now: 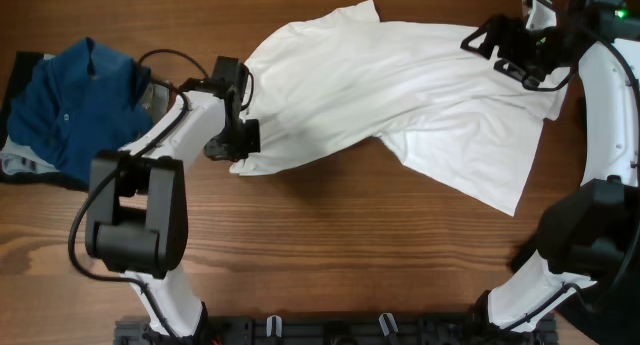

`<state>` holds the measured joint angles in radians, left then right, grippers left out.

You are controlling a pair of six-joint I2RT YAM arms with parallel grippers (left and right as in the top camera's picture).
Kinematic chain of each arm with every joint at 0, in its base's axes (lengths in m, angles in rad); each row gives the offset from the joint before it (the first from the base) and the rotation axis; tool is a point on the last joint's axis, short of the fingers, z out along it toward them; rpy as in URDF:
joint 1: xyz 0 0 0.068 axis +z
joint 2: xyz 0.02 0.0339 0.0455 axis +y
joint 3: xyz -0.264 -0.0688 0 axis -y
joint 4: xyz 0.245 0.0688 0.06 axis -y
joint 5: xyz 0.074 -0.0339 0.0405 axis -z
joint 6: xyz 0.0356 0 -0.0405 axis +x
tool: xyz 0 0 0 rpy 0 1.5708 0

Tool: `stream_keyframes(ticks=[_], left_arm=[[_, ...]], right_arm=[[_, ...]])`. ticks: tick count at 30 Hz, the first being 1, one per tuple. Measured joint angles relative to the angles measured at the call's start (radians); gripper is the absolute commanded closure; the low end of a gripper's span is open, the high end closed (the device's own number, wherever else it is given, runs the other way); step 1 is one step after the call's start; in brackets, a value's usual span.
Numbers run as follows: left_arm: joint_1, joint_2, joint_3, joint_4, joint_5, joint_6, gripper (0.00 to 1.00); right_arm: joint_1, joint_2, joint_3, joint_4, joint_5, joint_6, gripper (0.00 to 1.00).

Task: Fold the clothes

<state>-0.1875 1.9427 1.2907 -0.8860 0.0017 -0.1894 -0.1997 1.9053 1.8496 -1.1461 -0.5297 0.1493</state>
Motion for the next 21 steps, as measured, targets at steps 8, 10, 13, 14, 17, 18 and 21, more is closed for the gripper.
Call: stream_keyframes(ticks=[8,10,13,14,17,18,21], left_arm=[[0.041,-0.195,0.023,0.126,-0.064,-0.034,0.96],[0.044,-0.216,0.035,0.267,-0.070,-0.034,0.89],[0.044,-0.204,0.043,0.412,-0.078,-0.031,0.66],[0.044,-0.191,0.044,0.447,-0.080,-0.031,0.65],[0.044,-0.131,0.047,0.511,-0.084,-0.031,0.58],[0.044,-0.103,0.048,0.513,-0.084,-0.030,0.58],[0.044,-0.050,0.046,0.465,-0.084,-0.030,0.50]], right_arm=[[0.009,0.000,-0.003,0.005,0.044,-0.021,0.12],[0.009,0.000,-0.003,0.013,0.046,-0.021,0.12],[0.009,0.000,-0.003,0.020,0.052,-0.021,0.12],[0.009,0.000,-0.003,0.020,0.052,-0.021,0.12],[0.009,0.000,-0.003,0.018,0.053,-0.021,0.11],[0.009,0.000,-0.003,0.016,0.053,-0.021,0.11],[0.009,0.000,-0.005,0.016,0.056,-0.021,0.11]])
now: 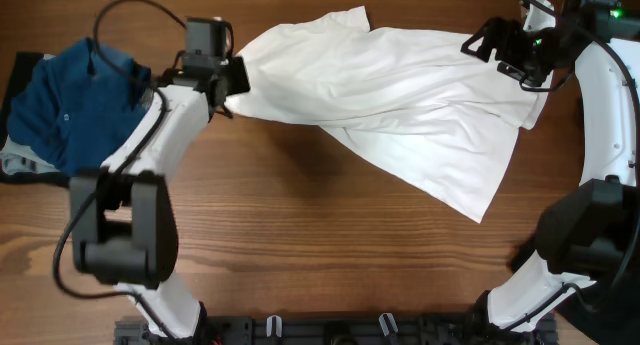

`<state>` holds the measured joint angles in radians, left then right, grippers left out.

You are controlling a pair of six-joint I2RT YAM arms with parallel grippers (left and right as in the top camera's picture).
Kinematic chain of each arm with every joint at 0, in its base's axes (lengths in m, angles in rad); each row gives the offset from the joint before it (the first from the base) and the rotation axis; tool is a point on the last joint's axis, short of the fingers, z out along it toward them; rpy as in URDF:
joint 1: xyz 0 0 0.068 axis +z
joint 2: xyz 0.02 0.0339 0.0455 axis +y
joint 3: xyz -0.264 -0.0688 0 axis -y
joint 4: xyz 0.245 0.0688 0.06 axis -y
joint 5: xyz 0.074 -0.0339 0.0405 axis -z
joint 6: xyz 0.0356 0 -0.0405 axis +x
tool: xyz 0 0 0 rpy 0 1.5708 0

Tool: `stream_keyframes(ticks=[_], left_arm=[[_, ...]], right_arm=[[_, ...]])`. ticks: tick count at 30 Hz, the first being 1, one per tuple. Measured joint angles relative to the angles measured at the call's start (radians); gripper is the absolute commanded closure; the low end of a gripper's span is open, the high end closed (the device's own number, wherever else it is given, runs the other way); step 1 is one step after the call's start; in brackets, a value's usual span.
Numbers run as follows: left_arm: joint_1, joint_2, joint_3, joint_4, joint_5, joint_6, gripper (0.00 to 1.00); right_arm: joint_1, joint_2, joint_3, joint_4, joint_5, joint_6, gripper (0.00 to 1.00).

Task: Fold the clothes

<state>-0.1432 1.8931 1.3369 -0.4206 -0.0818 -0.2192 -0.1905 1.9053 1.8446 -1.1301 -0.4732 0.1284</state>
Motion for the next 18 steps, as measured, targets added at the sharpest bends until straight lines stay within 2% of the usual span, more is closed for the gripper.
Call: stream_keyframes(ticks=[7,11,16,18], left_arm=[[0.000,0.011,-0.008,-0.198,0.002,0.000,0.40],[0.000,0.011,-0.057,-0.092,0.021,0.000,0.38],[0.000,0.048,-0.092,0.019,0.042,0.000,0.41],[0.000,0.072,-0.093,0.037,0.044,0.000,0.51]], right_arm=[[0.000,0.000,-0.098,0.018,0.003,-0.003,0.11],[0.005,0.000,-0.203,0.076,0.006,-0.003,0.11],[0.009,0.000,-0.263,0.105,0.007,-0.003,0.12],[0.009,0.000,-0.266,0.111,0.007,-0.003,0.12]])
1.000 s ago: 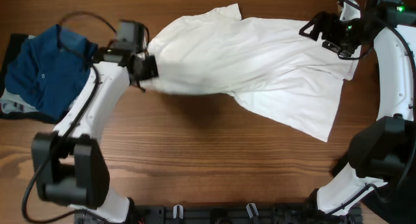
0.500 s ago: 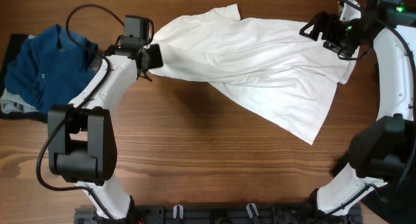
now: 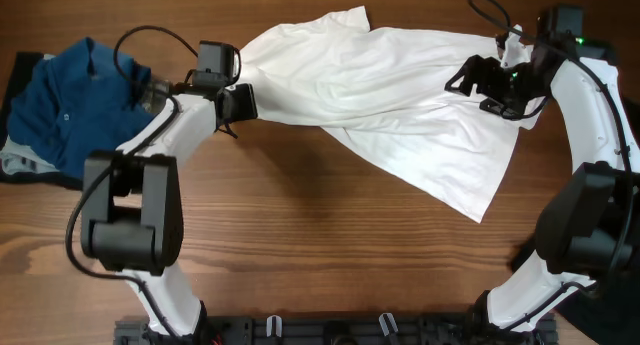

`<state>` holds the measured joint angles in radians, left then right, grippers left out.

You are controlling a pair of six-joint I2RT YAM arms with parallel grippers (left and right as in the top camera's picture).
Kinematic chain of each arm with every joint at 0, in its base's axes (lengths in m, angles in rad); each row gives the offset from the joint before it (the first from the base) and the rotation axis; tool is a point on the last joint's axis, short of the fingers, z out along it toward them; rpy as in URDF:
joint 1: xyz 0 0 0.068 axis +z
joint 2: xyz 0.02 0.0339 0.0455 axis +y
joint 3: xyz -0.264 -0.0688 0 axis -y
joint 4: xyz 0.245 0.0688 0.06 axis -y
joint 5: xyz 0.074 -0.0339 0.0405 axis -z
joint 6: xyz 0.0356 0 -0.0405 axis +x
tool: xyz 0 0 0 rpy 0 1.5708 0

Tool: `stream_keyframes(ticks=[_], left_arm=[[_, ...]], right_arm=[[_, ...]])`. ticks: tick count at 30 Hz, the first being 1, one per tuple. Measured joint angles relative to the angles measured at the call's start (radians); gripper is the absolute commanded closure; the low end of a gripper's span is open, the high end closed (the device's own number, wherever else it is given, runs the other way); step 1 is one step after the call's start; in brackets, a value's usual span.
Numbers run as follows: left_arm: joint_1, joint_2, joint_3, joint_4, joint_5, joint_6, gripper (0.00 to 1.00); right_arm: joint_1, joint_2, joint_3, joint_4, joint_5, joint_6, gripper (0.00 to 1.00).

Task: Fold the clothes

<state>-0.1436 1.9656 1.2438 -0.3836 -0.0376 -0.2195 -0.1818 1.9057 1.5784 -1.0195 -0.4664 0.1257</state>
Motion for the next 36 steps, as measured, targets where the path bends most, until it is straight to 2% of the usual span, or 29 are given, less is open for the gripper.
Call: stream_keyframes(ticks=[2,3,4,5,9,11,14,16,19,21,25,31,32,36], left_arm=[[0.000,0.023,-0.003,0.018,0.003,-0.004,0.65],[0.000,0.032,-0.003,0.027,0.003,-0.002,0.75],[0.000,0.042,-0.004,0.038,0.005,0.002,0.90],[0.000,0.048,-0.004,0.046,0.005,0.005,0.96],[0.000,0.045,-0.003,0.003,0.009,0.000,0.96],[0.000,0.030,0.003,-0.092,0.010,0.000,0.96],[0.000,-0.010,0.006,-0.315,0.011,-0.001,0.96],[0.000,-0.053,0.006,-0.399,0.013,-0.001,0.96],[0.000,-0.165,0.006,-0.434,0.013,-0.002,0.96],[0.000,-0.243,0.007,-0.413,0.013,-0.003,0.96],[0.000,-0.358,0.013,-0.248,0.013,-0.003,0.96],[0.000,-0.307,0.018,0.035,0.012,-0.003,0.96],[0.000,-0.274,0.019,0.083,0.012,-0.003,0.92],[0.000,-0.125,0.021,0.175,0.012,-0.003,0.58]], right_arm=[[0.000,0.000,0.000,0.012,0.000,0.000,0.12],[0.000,0.000,0.000,0.013,0.000,0.001,0.12],[0.000,0.000,0.000,0.014,0.000,0.001,0.12],[0.000,0.000,0.000,0.015,0.000,0.001,0.12],[0.000,0.000,0.000,0.016,0.000,0.001,0.12],[0.000,0.000,0.000,0.016,0.000,0.001,0.12],[0.000,0.000,0.000,0.016,0.000,0.001,0.12],[0.000,0.000,0.000,0.016,0.000,0.002,0.12],[0.000,0.000,0.000,0.018,0.000,0.004,0.12],[0.000,0.000,0.000,0.019,0.000,0.004,0.12],[0.000,0.000,0.000,0.032,0.000,0.004,0.12],[0.000,0.000,0.000,0.039,0.000,0.004,0.12],[0.000,0.000,0.000,0.039,0.000,0.004,0.12],[0.000,0.000,0.000,0.037,0.000,0.004,0.12]])
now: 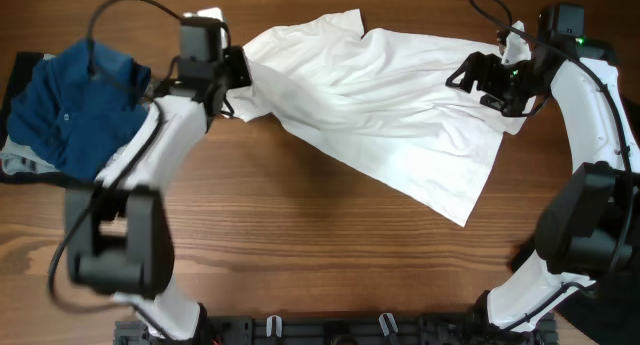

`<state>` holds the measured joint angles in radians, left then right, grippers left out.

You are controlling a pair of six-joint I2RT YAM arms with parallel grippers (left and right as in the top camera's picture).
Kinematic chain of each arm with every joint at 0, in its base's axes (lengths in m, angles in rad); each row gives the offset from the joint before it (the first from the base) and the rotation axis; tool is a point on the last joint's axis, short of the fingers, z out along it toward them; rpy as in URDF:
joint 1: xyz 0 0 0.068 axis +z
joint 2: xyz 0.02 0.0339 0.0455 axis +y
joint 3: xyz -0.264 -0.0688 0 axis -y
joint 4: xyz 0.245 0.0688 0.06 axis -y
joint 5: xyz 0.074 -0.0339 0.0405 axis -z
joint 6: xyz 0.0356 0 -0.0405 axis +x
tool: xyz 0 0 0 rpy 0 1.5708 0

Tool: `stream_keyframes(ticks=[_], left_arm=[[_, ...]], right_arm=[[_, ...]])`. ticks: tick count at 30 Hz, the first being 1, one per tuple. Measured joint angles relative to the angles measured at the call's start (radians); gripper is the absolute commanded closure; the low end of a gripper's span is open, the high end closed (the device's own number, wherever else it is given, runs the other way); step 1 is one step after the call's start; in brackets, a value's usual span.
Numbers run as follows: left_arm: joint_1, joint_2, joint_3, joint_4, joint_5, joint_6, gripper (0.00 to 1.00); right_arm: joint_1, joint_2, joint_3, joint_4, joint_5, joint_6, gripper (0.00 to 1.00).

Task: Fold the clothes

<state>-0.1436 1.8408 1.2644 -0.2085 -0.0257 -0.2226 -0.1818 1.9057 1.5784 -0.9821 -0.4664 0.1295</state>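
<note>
A white shirt (390,115) lies crumpled across the back half of the table, its lowest corner pointing toward the front right. My left gripper (237,77) is at the shirt's left edge and looks shut on the cloth there. On the shirt's right part, my right gripper (466,77) also appears shut on fabric. The fingertips of both are partly hidden by cloth and the arms.
A pile of blue clothes (75,105) lies at the far left, over darker and grey garments at the table's edge. The brown wooden table (300,255) shows bare in front of the shirt. A black rail runs along the front edge.
My left gripper has moved toward the back of the table with the shirt's left edge. The shirt's lower corner has shifted a little left. The right arm has hardly moved.
At first the shirt lay wide, with my left gripper at its front-left corner and my right gripper at its far right edge. Then the left edge was held farther back. After that the right gripper was farther left over the shirt. Now the shirt is narrower and bunched.
</note>
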Motion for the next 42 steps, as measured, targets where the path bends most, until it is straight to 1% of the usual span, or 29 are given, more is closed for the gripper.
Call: stream_keyframes(ticks=[1,2,5,11,14,16,18,23,26,29,31,32,36,39,42], left_arm=[[0.000,0.024,0.000,-0.002,0.000,-0.005,0.49],[0.000,0.050,-0.002,-0.014,0.000,0.000,0.46],[0.000,0.061,-0.008,-0.095,0.000,-0.003,0.46],[0.000,-0.010,-0.009,-0.349,0.001,-0.004,0.45],[0.000,-0.018,-0.009,-0.370,0.000,-0.003,0.44],[0.000,-0.008,-0.014,-0.339,0.002,-0.003,0.43],[0.000,0.014,-0.019,-0.292,0.010,-0.003,0.48],[0.000,0.123,-0.033,-0.212,0.039,-0.002,0.51],[0.000,0.149,-0.034,-0.192,0.047,-0.001,0.53],[0.000,0.151,-0.034,-0.187,0.049,0.000,0.69],[0.000,0.153,-0.035,-0.175,0.051,0.000,0.89],[0.000,0.155,-0.035,-0.166,0.051,-0.005,0.95],[0.000,0.158,-0.036,-0.159,0.051,0.000,0.96],[0.000,0.153,-0.035,-0.206,0.051,0.000,0.96],[0.002,0.117,-0.032,-0.361,0.054,0.000,0.96]], right_arm=[[0.000,0.000,0.000,0.000,0.000,0.000,0.12],[0.000,0.000,0.000,-0.001,0.000,0.000,0.12],[0.000,0.000,0.000,-0.005,0.000,0.000,0.12],[0.000,0.000,0.000,-0.004,0.000,0.000,0.11],[0.000,0.000,0.000,0.001,0.000,0.000,0.11],[0.000,0.000,0.000,0.008,0.000,0.000,0.11],[0.000,0.000,0.000,0.012,0.000,0.000,0.11],[0.000,0.000,0.000,0.012,0.000,0.000,0.11],[0.000,0.000,0.000,0.012,0.000,0.000,0.11],[0.000,0.000,0.000,0.011,0.000,0.000,0.11],[0.000,0.000,0.000,0.011,0.000,0.000,0.11],[0.000,0.000,0.000,0.012,0.000,0.000,0.11],[0.000,0.000,0.000,0.009,0.000,0.000,0.11],[0.000,0.000,0.000,-0.005,0.008,0.000,0.09],[0.000,0.000,0.000,-0.015,0.027,0.000,0.09]])
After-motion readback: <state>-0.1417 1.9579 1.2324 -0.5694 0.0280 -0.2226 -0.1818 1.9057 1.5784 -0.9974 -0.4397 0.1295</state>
